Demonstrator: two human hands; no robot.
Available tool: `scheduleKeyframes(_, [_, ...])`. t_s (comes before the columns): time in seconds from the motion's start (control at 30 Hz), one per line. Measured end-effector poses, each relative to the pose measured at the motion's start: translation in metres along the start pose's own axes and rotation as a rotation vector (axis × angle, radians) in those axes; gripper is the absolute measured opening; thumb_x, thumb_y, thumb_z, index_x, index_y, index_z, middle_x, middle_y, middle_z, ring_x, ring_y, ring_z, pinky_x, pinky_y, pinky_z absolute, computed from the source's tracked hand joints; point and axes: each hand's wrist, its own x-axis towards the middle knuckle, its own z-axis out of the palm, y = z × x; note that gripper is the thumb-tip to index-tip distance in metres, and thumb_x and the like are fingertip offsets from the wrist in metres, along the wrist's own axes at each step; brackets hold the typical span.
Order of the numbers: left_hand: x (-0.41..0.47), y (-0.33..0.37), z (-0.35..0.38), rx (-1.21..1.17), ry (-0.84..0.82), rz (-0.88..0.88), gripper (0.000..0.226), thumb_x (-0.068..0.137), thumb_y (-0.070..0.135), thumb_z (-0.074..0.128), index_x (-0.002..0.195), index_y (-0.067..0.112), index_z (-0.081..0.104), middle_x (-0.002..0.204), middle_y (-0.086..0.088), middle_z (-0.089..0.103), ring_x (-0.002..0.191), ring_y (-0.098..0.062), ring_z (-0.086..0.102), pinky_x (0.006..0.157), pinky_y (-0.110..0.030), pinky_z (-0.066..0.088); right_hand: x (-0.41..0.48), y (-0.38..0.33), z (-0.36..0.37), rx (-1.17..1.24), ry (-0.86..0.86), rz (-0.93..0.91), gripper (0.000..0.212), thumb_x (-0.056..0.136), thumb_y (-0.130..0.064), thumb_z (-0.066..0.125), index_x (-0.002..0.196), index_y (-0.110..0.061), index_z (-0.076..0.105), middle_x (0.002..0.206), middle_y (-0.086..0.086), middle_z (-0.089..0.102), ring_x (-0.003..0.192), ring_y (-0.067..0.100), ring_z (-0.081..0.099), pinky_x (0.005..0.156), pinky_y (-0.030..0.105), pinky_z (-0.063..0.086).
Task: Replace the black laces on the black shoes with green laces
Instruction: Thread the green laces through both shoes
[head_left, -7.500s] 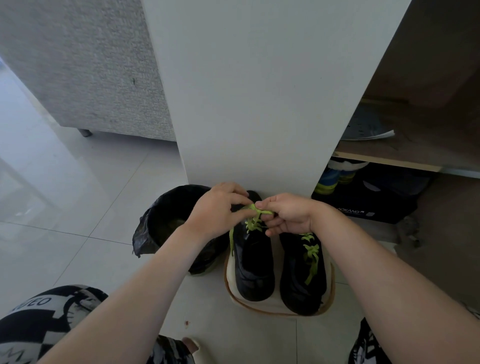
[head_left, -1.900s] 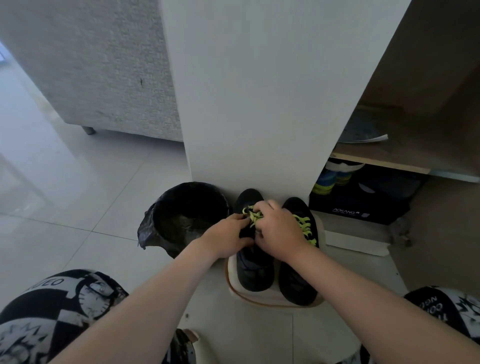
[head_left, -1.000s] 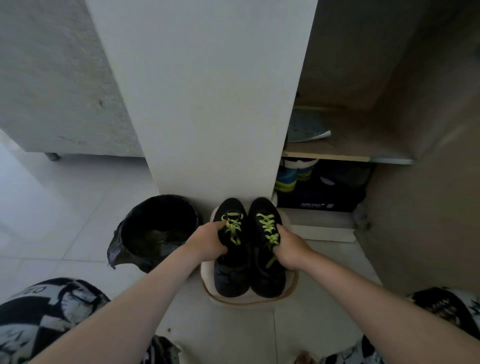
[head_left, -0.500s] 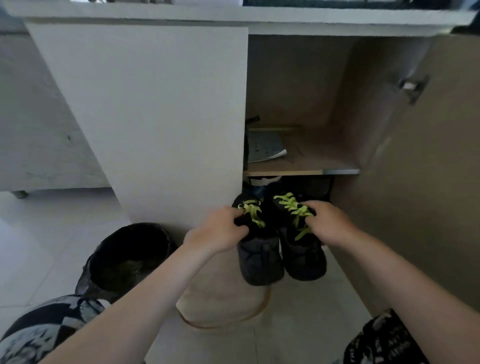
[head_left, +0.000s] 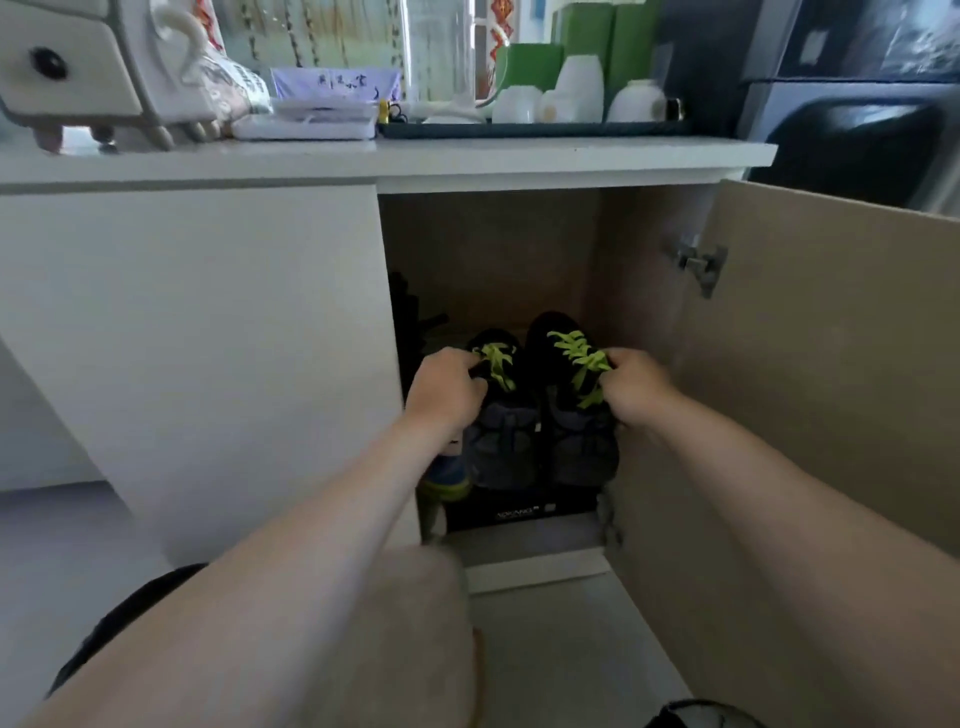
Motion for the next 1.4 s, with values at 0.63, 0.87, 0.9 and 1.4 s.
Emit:
scheduleKeyframes(0.63, [0.097, -0.040, 0.041, -0.560, -0.258, -0.092, 0.084, 0.078, 0.044, 0.079, 0.148, 0.025, 0.037, 0.130, 0.014, 0.046, 0.125, -0.008, 0.043, 0.097, -0.025, 0.036, 0.106, 0.002, 0.034, 0.318, -0.015, 0.159, 0.041, 0.096, -0.026, 0.059, 0.137, -0.024, 0.054, 0.123, 0.002, 0.062, 0.104, 0.023, 0.059, 0.085, 0.035, 0.053])
scheduleKeyframes(0.87, [0.083, -0.041, 0.059, -0.414, -0.197, 0.054, 0.087, 0.075, 0.018, 0.085, 0.148, 0.027, 0.038, 0.124, 0.014, 0.050, 0.118, -0.005, 0.048, 0.092, -0.017, 0.038, 0.067, 0.019, 0.046, -0.284, -0.169, -0.079, 0.084, 0.064, -0.027, 0.091, 0.138, -0.026, 0.050, 0.138, 0.007, 0.040, 0.128, 0.028, 0.045, 0.100, 0.030, 0.042])
scheduleKeyframes(0.9, [0.084, -0.038, 0.062, -0.388, -0.166, 0.084, 0.073, 0.078, 0.019, 0.083, 0.141, 0.025, 0.048, 0.123, 0.013, 0.053, 0.117, -0.007, 0.051, 0.092, -0.019, 0.038, 0.067, 0.021, 0.047, -0.275, -0.127, -0.090, 0.076, 0.067, -0.022, 0.091, 0.135, -0.022, 0.055, 0.134, 0.007, 0.044, 0.124, 0.028, 0.048, 0.097, 0.028, 0.042])
scheduleKeyframes(1.4, [0.118, -0.029, 0.106, -0.387, -0.141, 0.089, 0.088, 0.074, 0.024, 0.086, 0.142, 0.027, 0.030, 0.137, 0.002, 0.047, 0.123, -0.015, 0.047, 0.097, -0.029, 0.043, 0.092, 0.039, 0.040, -0.380, 0.020, -0.138, 0.073, 0.077, -0.007, 0.077, 0.140, -0.017, 0.040, 0.141, 0.014, 0.032, 0.120, 0.036, 0.052, 0.100, 0.037, 0.048])
